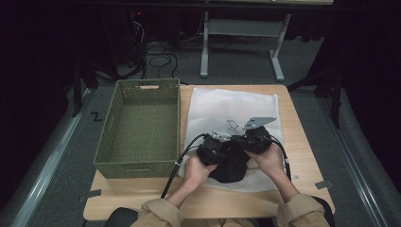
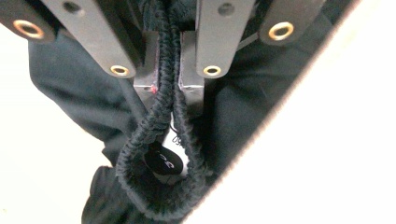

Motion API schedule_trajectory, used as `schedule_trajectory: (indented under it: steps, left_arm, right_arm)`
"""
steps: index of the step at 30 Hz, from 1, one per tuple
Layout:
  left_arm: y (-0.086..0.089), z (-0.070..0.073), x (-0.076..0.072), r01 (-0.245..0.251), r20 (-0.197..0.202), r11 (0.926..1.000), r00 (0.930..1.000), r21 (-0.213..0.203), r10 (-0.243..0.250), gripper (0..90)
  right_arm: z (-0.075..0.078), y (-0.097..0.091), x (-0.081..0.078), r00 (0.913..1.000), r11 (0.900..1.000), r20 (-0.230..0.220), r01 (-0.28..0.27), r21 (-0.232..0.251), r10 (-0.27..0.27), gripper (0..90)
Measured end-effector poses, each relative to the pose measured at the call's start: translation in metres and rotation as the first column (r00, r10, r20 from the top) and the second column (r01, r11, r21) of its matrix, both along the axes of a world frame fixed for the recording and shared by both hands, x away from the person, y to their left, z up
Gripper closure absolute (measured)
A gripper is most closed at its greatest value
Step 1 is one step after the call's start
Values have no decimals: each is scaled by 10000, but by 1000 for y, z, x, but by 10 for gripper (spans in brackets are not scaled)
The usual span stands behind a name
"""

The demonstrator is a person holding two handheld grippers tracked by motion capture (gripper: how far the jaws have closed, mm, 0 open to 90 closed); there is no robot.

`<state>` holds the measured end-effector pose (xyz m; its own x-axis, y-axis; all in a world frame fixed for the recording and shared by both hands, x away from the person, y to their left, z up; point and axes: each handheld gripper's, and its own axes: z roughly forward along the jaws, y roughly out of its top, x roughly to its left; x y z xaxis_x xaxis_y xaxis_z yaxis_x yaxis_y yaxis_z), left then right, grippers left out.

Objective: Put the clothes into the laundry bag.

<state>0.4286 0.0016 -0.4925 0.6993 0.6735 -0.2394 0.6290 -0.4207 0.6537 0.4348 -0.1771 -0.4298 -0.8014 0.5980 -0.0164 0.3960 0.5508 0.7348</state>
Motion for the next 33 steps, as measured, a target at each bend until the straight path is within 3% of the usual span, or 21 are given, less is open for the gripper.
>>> schedule_trajectory:
  steps: [4,7,11,16,19,24,27,29,33]
  left_arm:
    - [-7,5,6,-509,599,9985,9970,212,496,829]
    - [-10,-1,11,-843,685,9961,9942,268,823,826]
    - [-12,-12,20,-1054,488,9934,9935,452,1032,804]
    - [-11,-10,18,-729,479,9961,9964,503,705,652]
    - [-11,-3,9,-435,482,9950,9981,904,392,527]
    - [-2,13,-8,-152,600,9979,9981,623,114,361]
    - [7,23,-17,-43,907,9975,9959,699,-20,328]
    - [13,28,-22,-9,880,9978,9961,660,-49,325]
    - [20,24,-34,54,932,9965,9956,838,-133,324]
  right_arm:
    - [2,-2,-1,10000,10000,57,-78,-20,78,882]
    - [2,-2,-2,10000,10000,58,-62,36,62,882]
    - [-2,2,0,9999,9998,-15,-138,-123,138,882]
    - [-6,1,3,9998,9998,-86,-189,-70,188,881]
    - [-7,-1,4,9999,9999,-99,-42,-98,41,881]
    - [-5,-3,4,9999,9999,-63,97,-39,-98,881]
    - [-3,-4,5,10000,9998,-24,62,-166,-62,881]
    - [-1,-5,4,9999,9999,32,111,-97,-110,881]
    - [0,-6,2,9999,9996,69,129,-257,-128,880]
